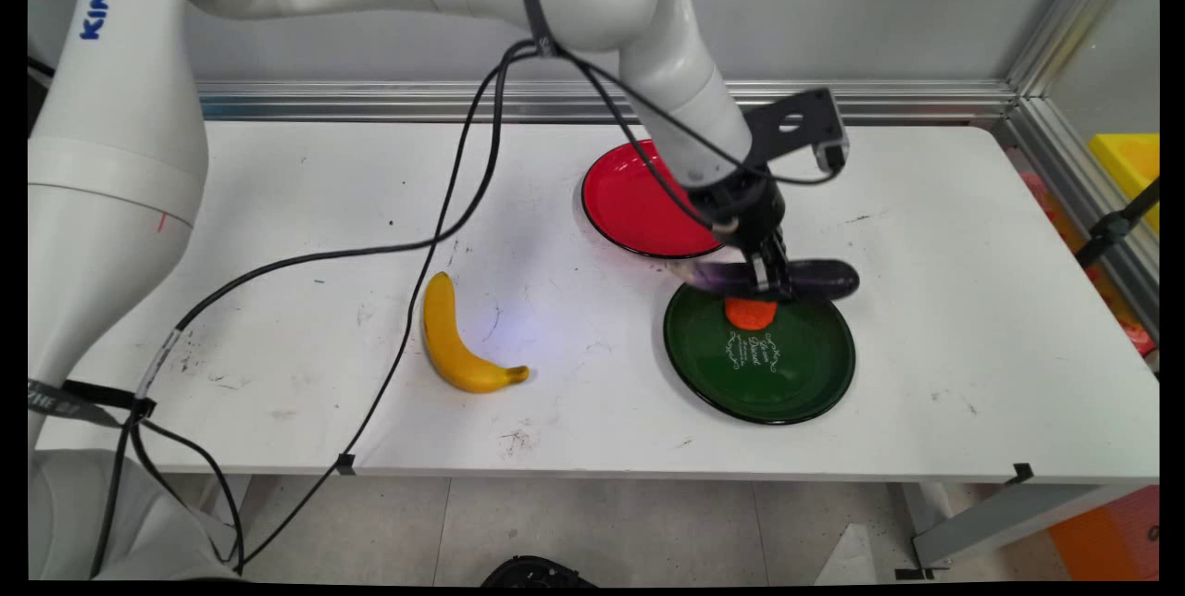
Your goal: Place the picked object on the green plate
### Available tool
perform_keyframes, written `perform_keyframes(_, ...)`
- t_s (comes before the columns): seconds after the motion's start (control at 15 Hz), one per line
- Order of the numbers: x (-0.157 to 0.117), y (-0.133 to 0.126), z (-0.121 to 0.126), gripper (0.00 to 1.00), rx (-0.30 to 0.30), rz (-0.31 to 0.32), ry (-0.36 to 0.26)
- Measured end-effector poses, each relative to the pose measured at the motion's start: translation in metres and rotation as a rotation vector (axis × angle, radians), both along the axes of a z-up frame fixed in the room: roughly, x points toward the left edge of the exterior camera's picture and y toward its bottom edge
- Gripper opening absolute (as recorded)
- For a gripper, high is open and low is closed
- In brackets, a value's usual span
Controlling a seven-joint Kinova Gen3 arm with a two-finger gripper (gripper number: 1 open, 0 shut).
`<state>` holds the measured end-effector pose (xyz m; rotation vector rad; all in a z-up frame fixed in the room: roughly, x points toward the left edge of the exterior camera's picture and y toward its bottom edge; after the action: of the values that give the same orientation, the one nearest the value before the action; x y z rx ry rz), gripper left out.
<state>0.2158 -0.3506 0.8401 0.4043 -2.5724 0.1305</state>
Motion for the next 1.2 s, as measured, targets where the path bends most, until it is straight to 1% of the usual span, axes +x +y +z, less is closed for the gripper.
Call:
perform_keyframes(0.27,-0.009,0.025,-0.017,0.0,0.003,0.005,0.006)
perform_keyframes(0.4,-0.012,0.032,-0.025,0.0,0.001,0.007,0.006)
perform_keyframes(0.73,-0.017,0.042,-0.042,0.0,-0.01,0.012,0.005)
perform_keyframes(1.2,-0.021,0.047,-0.062,0.0,-0.024,0.016,0.009)
